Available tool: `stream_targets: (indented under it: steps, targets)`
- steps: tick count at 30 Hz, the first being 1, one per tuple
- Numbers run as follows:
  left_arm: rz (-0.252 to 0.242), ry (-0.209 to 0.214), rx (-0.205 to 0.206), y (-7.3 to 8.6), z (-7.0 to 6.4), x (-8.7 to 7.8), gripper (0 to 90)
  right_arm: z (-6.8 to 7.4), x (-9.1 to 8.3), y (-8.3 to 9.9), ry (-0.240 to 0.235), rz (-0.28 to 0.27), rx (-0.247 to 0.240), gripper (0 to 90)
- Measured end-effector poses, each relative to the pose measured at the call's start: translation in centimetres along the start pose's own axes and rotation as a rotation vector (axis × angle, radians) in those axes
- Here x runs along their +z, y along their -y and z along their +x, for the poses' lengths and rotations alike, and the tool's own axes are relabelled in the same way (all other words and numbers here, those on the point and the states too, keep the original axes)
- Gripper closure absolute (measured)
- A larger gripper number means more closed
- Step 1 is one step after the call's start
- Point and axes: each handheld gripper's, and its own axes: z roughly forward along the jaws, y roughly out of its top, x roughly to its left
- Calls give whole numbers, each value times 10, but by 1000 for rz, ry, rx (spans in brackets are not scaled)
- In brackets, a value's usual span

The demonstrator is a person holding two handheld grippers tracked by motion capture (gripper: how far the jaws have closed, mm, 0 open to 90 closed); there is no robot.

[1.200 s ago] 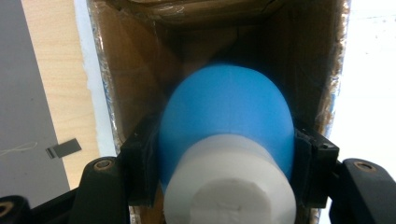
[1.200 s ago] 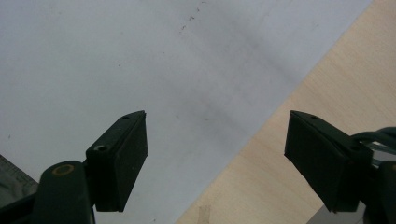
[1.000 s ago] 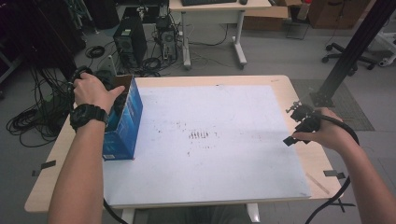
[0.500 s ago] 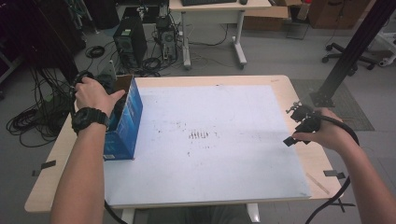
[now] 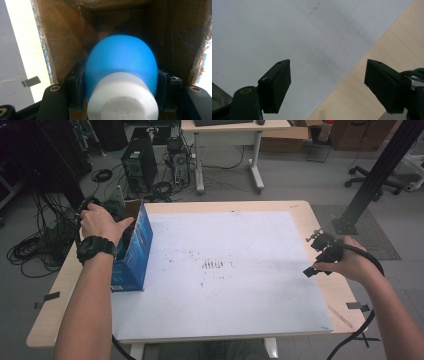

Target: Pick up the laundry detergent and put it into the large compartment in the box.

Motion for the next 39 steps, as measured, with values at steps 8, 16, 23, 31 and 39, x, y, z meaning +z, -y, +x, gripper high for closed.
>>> stream_targets:
  steps: [8,16,23,31,39]
  targets:
    - [2,-7,9,0,-1,0,372,-1,0,2,1,3,3,210]
    - [11,-21,1,2,0,-9,347,-2,-1,4,1,0,5,210]
    - [-19,-8,7,3,0,-23,279,-1,-5,5,2,-8,6,210]
    - [-27,-14,16,3,-3,-38,230,-3,-6,7,3,-9,8,210]
    - [-52,-24,16,4,-4,-51,191,-4,-5,9,2,-9,9,210]
